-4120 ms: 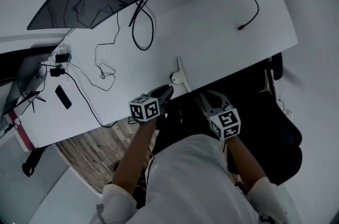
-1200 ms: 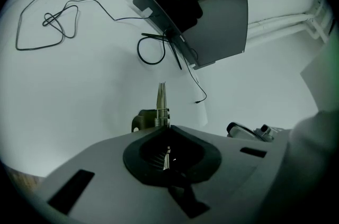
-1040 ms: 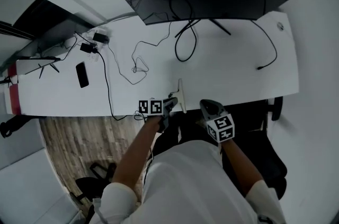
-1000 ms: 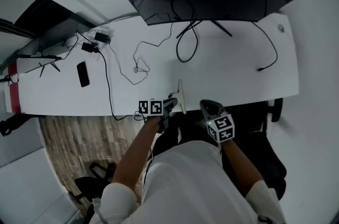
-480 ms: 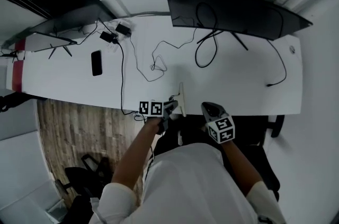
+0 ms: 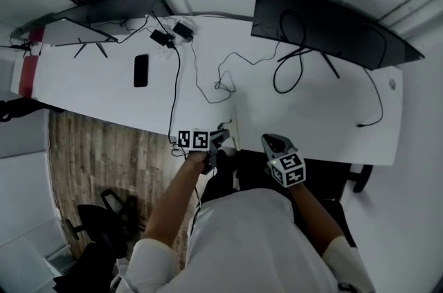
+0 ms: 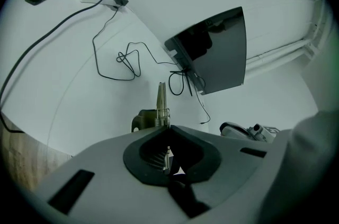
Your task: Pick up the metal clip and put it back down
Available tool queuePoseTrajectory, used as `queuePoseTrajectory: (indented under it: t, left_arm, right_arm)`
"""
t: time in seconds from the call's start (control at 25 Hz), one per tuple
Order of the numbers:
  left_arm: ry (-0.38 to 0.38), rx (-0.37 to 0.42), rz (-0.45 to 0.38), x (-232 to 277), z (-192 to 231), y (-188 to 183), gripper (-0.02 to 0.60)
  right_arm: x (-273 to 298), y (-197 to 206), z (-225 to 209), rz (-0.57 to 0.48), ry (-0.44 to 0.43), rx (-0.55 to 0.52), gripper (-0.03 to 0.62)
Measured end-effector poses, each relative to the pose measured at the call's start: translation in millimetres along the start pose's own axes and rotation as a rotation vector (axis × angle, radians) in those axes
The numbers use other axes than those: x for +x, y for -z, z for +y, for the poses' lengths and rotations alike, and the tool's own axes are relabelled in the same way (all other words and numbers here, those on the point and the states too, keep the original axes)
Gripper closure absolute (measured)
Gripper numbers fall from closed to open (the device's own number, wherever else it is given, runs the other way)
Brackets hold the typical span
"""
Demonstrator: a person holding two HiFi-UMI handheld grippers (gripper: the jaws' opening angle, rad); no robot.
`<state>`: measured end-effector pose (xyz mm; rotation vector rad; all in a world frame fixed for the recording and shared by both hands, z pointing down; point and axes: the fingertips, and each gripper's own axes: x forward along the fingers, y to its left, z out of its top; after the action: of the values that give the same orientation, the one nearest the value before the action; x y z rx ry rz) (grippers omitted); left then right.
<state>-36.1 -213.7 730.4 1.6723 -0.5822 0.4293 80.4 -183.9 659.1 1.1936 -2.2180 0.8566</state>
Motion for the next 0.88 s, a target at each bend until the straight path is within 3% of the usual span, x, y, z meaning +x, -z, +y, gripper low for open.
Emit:
queuePoseTrajectory:
  t: [0.88]
  left_arm:
    - [-0.044, -0.095, -0.13, -94.9, 78.8, -20.5, 0.548]
  right_arm:
    - [69.3, -16.2, 80.0, 0.07, -0.112, -0.103, 0.56]
